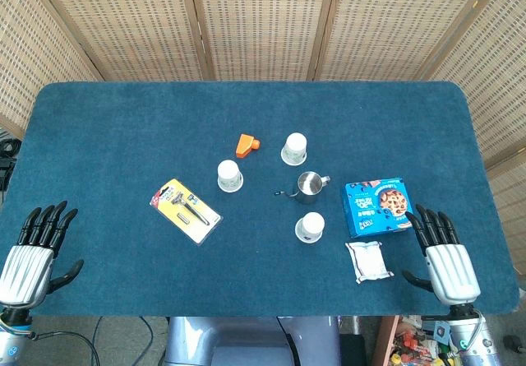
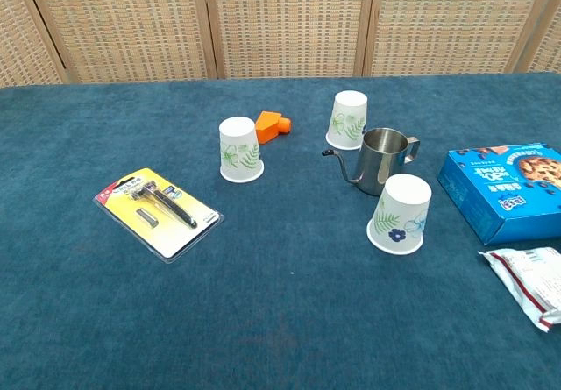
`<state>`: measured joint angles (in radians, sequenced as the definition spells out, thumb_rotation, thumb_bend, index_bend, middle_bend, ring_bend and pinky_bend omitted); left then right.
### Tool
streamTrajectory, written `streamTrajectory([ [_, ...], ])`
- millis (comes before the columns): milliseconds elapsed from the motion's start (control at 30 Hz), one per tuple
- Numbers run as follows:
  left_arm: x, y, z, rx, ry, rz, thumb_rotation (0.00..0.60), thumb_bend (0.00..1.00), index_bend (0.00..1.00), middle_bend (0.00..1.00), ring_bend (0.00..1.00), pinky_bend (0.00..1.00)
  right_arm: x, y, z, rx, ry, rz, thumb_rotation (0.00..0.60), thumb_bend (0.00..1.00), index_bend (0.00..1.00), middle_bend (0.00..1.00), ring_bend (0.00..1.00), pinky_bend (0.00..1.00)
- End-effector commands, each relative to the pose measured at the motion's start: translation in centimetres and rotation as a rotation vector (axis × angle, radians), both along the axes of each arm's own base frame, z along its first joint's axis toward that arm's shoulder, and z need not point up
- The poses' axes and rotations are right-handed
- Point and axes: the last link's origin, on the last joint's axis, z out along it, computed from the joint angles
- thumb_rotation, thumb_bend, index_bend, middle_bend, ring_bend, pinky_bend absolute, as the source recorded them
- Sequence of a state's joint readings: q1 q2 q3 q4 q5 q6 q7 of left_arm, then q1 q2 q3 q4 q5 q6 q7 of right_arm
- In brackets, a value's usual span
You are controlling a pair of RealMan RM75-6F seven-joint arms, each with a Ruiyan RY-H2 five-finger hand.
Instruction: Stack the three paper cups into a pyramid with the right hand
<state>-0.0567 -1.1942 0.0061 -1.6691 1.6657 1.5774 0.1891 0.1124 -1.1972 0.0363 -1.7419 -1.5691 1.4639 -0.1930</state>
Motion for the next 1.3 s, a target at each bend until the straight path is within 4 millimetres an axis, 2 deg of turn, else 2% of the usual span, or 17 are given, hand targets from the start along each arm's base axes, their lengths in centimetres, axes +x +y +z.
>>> streamTrajectory([
  [33, 0.0, 0.0, 0.0, 0.001, -0.001, 0.000, 0.600, 0.29, 0.02, 0.00, 0.00, 0.00, 0.0, 0.0, 0.0, 0.001, 0.000, 0.001, 0.600, 0.07, 0.00, 0.00, 0.00, 0.00],
  [1133, -0.1, 0.1, 0.2, 0.006, -0.005, 0.006, 0.600, 0.28, 0.02, 0.00, 0.00, 0.00, 0.7, -0.1, -0.7, 0.000, -0.003, 0.029, 0.600, 0.07, 0.00, 0.00, 0.00, 0.00],
  [1300, -0.4, 0.4, 0.0, 0.000, -0.005, 0.022, 0.600, 0.28, 0.02, 0.00, 0.00, 0.00, 1.4, -1.4, -1.0, -0.001, -0.015, 0.036, 0.600, 0.07, 0.00, 0.00, 0.00, 0.00],
])
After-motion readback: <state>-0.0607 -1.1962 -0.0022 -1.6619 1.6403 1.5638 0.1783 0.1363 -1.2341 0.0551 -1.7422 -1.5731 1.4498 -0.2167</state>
